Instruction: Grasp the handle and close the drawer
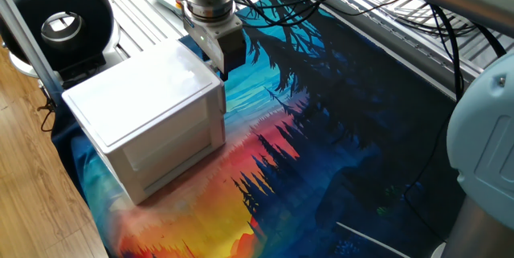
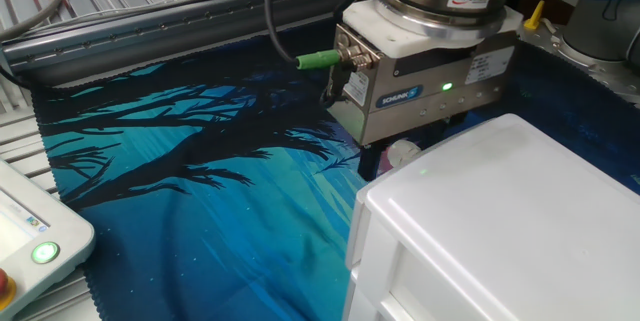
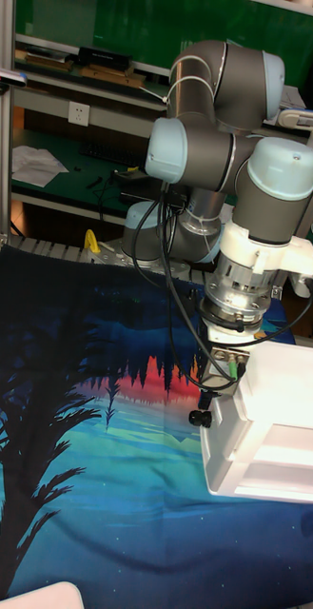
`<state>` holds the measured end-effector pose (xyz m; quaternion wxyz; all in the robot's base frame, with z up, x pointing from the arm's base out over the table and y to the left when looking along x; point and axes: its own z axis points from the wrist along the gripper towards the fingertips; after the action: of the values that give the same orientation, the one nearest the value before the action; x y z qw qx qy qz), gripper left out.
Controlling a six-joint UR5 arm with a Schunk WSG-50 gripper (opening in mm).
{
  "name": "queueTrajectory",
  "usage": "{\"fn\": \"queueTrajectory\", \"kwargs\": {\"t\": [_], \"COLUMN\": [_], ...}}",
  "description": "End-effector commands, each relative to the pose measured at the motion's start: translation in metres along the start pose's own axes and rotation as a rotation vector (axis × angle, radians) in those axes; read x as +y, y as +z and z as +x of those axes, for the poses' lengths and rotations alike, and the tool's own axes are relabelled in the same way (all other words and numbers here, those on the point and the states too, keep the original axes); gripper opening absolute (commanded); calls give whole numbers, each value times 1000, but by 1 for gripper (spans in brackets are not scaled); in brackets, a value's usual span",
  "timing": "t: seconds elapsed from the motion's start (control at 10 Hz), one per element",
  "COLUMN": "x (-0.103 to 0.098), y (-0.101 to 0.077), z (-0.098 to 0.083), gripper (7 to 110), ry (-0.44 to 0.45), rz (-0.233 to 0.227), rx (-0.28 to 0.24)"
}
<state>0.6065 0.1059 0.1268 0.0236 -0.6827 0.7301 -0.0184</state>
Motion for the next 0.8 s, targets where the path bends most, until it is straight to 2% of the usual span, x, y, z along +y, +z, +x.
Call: {"fn": "queueTrajectory", "kwargs": {"t": [0.0, 0.1, 0.3, 0.7], "x": [-1, 0, 1, 2], "y": [-1, 0, -1, -7], "z": [0, 1, 7, 19], "gripper": [88, 88, 88, 88], "ry": [-14, -18, 49, 39], "rz": [0, -1, -5, -8], "rx": [-7, -13, -9, 7]}}
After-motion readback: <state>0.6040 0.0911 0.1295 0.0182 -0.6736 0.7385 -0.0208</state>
